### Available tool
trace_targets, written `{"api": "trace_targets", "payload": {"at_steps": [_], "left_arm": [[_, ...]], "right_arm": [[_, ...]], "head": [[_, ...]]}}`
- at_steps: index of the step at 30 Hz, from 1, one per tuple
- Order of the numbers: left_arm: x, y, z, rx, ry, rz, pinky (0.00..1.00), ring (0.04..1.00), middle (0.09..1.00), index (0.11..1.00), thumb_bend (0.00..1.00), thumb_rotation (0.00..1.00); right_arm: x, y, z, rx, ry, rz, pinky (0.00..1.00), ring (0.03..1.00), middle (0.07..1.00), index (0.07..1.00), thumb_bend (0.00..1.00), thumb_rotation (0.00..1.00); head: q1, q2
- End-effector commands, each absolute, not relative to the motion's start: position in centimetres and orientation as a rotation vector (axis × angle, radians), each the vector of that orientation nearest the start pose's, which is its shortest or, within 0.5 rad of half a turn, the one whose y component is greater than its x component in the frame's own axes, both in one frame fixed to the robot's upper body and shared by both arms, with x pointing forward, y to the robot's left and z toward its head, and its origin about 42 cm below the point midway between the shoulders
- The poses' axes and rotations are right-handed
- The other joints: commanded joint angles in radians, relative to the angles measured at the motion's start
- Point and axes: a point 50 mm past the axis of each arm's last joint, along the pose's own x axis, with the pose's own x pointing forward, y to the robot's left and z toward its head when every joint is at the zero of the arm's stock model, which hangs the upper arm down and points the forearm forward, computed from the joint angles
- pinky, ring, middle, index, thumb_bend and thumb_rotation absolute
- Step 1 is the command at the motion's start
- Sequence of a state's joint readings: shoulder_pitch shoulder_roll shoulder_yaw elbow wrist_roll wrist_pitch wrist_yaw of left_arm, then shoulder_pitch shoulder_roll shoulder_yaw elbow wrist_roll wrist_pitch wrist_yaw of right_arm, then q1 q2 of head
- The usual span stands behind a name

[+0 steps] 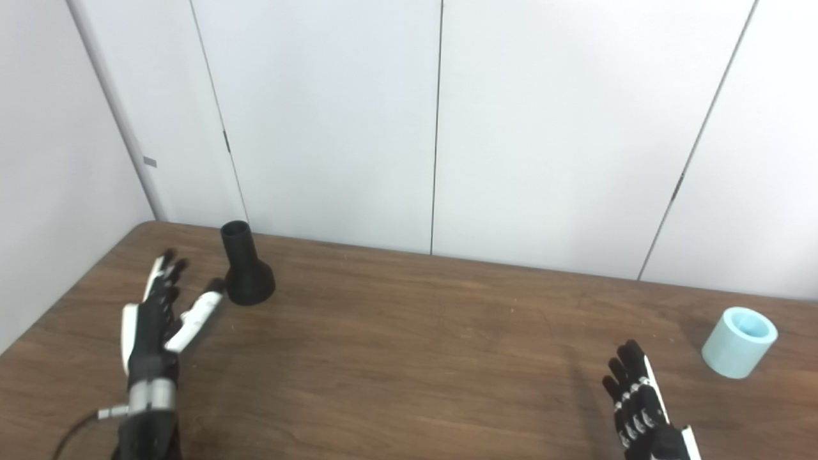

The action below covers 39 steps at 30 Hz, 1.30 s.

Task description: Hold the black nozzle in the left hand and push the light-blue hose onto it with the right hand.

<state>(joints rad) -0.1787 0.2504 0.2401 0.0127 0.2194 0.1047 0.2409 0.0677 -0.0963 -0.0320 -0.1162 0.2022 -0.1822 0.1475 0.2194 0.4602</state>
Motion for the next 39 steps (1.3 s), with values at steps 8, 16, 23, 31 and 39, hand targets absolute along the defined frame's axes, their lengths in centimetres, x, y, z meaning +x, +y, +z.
{"api": "trace_targets", "payload": {"at_steps": [8, 16, 23, 31, 39], "left_arm": [[38.0, 37.1, 18.3, 0.958, 0.045, 0.162, 1.0, 0.998, 0.944, 0.827, 0.87, 0.5], [40.8, 37.2, 17.9, 1.064, 0.079, 0.115, 1.0, 1.0, 0.982, 0.804, 0.9, 0.52], [42.3, 38.0, 18.2, 1.056, 0.09, 0.132, 1.0, 1.0, 0.986, 0.808, 0.89, 0.52], [43.1, 37.7, 18.1, 1.047, 0.087, 0.127, 1.0, 1.0, 0.991, 0.822, 0.88, 0.51], [44.2, 36.7, 18.2, 1.018, 0.097, 0.11, 1.0, 1.0, 0.997, 0.824, 0.89, 0.51]], "right_arm": [[24.2, -25.3, 9.5, 0.083, -0.13, 0.085, 0.94, 0.972, 1.0, 0.992, 0.77, 1.0], [24.0, -25.1, 9.6, 0.077, -0.124, 0.089, 0.94, 0.972, 1.0, 0.99, 0.77, 1.0], [23.8, -25.0, 9.6, 0.07, -0.118, 0.09, 0.94, 0.976, 1.0, 0.992, 0.76, 1.0], [23.9, -25.0, 9.6, 0.072, -0.115, 0.093, 0.94, 0.977, 1.0, 0.992, 0.76, 1.0], [23.7, -25.0, 9.6, 0.074, -0.113, 0.096, 0.93, 0.977, 1.0, 0.992, 0.75, 1.0]], "head": [[-0.009, 0.01], [-0.021, 0.018], [-0.027, 0.021], [-0.027, 0.022], [-0.032, 0.027]]}}
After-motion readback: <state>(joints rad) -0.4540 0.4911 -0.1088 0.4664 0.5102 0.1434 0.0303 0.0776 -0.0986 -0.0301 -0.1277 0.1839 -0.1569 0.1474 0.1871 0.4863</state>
